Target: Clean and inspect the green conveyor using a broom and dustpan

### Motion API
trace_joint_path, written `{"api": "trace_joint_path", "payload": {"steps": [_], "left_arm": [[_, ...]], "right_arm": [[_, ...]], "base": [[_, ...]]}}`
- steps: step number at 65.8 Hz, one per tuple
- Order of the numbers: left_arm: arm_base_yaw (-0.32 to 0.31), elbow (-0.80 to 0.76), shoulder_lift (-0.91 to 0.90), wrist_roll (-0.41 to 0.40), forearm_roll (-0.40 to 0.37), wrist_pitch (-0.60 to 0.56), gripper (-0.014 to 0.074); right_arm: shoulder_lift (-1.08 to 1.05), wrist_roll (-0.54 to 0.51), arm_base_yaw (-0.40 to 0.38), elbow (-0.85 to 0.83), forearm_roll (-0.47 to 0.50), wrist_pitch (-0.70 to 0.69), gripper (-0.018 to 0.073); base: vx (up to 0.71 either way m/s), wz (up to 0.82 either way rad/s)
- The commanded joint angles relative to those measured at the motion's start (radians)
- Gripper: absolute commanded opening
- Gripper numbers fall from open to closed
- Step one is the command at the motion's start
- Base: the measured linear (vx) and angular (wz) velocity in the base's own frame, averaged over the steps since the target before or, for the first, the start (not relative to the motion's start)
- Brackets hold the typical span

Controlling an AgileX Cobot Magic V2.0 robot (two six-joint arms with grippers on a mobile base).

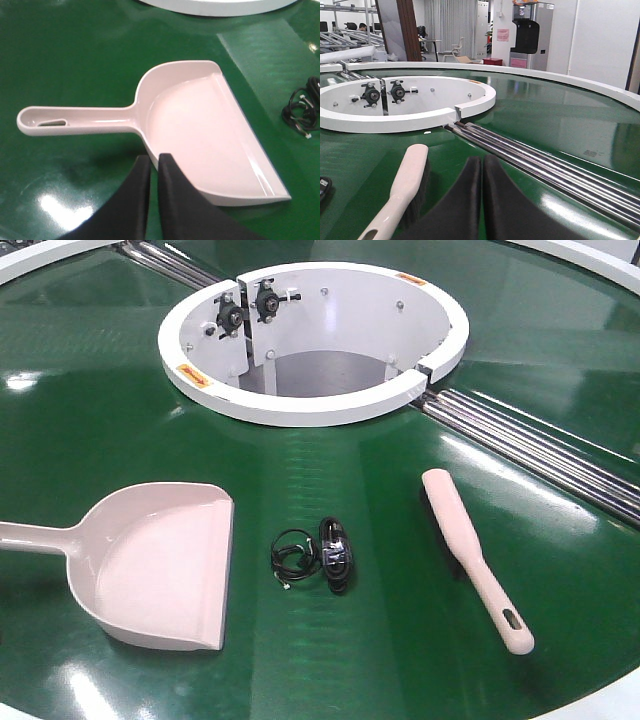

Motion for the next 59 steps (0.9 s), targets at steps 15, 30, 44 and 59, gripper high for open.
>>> {"api": "trace_joint_path", "payload": {"steps": [15,30,44,59], "left_arm": [[-0.005,-0.037,0.007,-0.005,-0.009,-0.086,0.0381],[-0.005,-0.037,0.007,-0.005,-0.024,-0.089,0.0582],[-0.005,-0.172,0.060,0.081,-0.023,0.061,0.0566],[-0.005,-0.460,0.287,0.291,0.009,0.381,0.0565]], "right_arm": [[-0.011,-0.001,-0.005,0.003,-0.006,-0.069,-0.0009],[-0.011,-0.001,-0.005,0.003,-0.006,-0.069,-0.0009],[-0.011,-0.001,-0.005,0.003,-0.006,-0.069,-0.0009],[-0.011,-0.001,-0.005,0.003,-0.006,-0.069,-0.0009]], "base": [[0.00,0.00],[0.00,0.00],[0.00,0.00],[0.00,0.00]]}}
